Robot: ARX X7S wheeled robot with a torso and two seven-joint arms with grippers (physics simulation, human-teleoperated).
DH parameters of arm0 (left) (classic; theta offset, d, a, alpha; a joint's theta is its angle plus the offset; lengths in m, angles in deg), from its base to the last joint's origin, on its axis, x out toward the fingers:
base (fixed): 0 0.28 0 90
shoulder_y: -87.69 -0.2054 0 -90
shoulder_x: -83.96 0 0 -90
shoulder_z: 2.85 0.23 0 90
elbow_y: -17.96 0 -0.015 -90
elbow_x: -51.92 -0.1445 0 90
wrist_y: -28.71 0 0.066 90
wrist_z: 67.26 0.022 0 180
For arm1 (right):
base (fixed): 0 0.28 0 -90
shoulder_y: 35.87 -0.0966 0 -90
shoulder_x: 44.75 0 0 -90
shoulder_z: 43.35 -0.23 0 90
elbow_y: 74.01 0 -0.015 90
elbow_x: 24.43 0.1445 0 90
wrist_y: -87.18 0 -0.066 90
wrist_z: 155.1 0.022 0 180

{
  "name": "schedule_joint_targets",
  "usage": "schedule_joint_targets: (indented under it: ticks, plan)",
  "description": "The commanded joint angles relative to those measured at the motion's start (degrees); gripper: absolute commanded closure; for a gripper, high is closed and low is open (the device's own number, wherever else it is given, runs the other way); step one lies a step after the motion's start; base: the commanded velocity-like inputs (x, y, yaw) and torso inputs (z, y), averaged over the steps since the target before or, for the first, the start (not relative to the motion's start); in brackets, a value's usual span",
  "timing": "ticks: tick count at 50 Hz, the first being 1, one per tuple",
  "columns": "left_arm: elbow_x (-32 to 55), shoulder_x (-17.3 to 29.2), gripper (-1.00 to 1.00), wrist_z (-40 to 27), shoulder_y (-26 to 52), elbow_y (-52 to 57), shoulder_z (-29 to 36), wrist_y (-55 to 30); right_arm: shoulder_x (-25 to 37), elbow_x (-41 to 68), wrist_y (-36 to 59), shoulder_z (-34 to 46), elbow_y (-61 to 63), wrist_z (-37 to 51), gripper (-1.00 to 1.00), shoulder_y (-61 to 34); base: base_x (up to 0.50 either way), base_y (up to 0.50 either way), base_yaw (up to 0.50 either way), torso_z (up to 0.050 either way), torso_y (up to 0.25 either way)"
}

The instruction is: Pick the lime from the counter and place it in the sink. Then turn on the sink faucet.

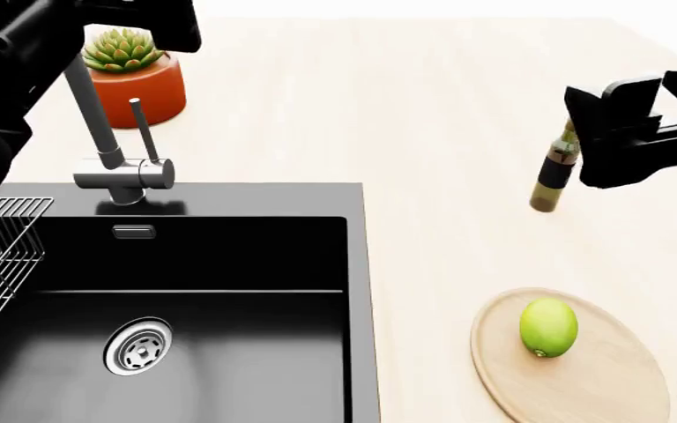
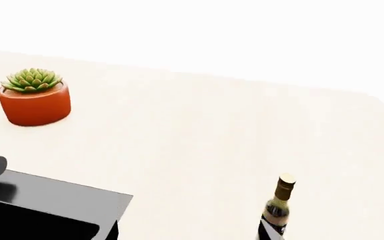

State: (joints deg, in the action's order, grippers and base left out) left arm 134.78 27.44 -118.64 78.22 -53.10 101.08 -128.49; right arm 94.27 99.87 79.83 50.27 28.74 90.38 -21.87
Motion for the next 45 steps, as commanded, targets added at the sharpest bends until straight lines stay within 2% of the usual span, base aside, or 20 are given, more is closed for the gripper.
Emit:
schedule_joint_targets:
  ticks: [1, 5, 9, 14, 15, 19, 21, 22, 26, 39, 40, 45]
  plan:
    - [-0.8, 0.1, -1.0, 0.4, -1.3, 0.3, 0.4, 0.9, 5.8, 8.8, 0.2, 3.3, 1.2, 1.7, -1.0, 4.3, 0.0, 0.0, 0.0, 0.0, 0.0]
    - [-1.0, 0.1, -1.0, 0.5, -1.6, 0.3, 0.6, 1.1, 10.0, 13.2, 2.0, 5.8, 2.4, 0.2, -1.0, 5.8, 0.0, 0.0, 0.0, 0.0, 0.0]
    - [-1.3, 0.5, -1.0, 0.9, -2.5, 0.5, 0.5, 1.5, 9.9, 14.0, 0.6, 2.9, 3.6, -1.5, -1.0, 9.2, 0.0, 0.0, 0.0, 0.0, 0.0]
    - [-1.1, 0.6, -1.0, 0.8, -2.5, 0.5, 0.5, 1.6, 10.3, 14.5, 0.0, 3.1, 3.9, -1.9, -1.0, 9.0, 0.0, 0.0, 0.0, 0.0, 0.0]
    - [-1.0, 0.8, -1.0, 0.9, -2.7, 0.5, 0.3, 1.7, 9.7, 14.9, -0.4, -0.7, 5.7, -3.0, -1.0, 11.7, 0.0, 0.0, 0.0, 0.0, 0.0]
    - [-1.7, 0.7, -1.0, 1.3, -3.0, 0.3, 0.7, 2.1, 8.7, 11.6, -2.3, -2.3, 3.0, -2.4, -1.0, 11.5, 0.0, 0.0, 0.0, 0.0, 0.0]
    - [-1.7, 0.7, -1.0, 1.3, -3.0, 0.3, 0.7, 2.1, 8.7, 11.5, -2.4, -2.2, 3.1, -2.6, -1.0, 11.5, 0.0, 0.0, 0.0, 0.0, 0.0]
    - [-2.8, 0.3, -1.0, 2.2, -3.0, -0.4, 1.3, 2.4, 12.1, 19.2, -4.7, 2.2, 2.8, -3.0, -1.0, 14.0, 0.0, 0.0, 0.0, 0.0, 0.0]
    - [-3.3, 0.3, -1.0, 2.7, -3.4, -0.5, 1.6, 2.7, 12.5, 20.6, -6.0, 3.0, 2.3, -3.1, -1.0, 13.3, 0.0, 0.0, 0.0, 0.0, 0.0]
    - [-3.1, 0.4, -1.0, 2.8, -3.4, -0.5, 1.8, 3.0, 12.5, 20.3, -6.5, 3.1, 2.5, -3.9, -1.0, 14.0, 0.0, 0.0, 0.0, 0.0, 0.0]
    - [-2.9, 0.6, -1.0, 2.9, -3.7, -0.4, 1.6, 3.1, 9.5, 15.1, -2.7, 3.2, 2.6, -4.7, -1.0, 18.9, 0.0, 0.0, 0.0, 0.0, 0.0]
    - [-2.8, 0.8, -1.0, 2.8, -3.8, -0.3, 1.6, 3.2, 9.0, 13.4, -2.0, 3.2, 2.4, -5.0, -1.0, 19.7, 0.0, 0.0, 0.0, 0.0, 0.0]
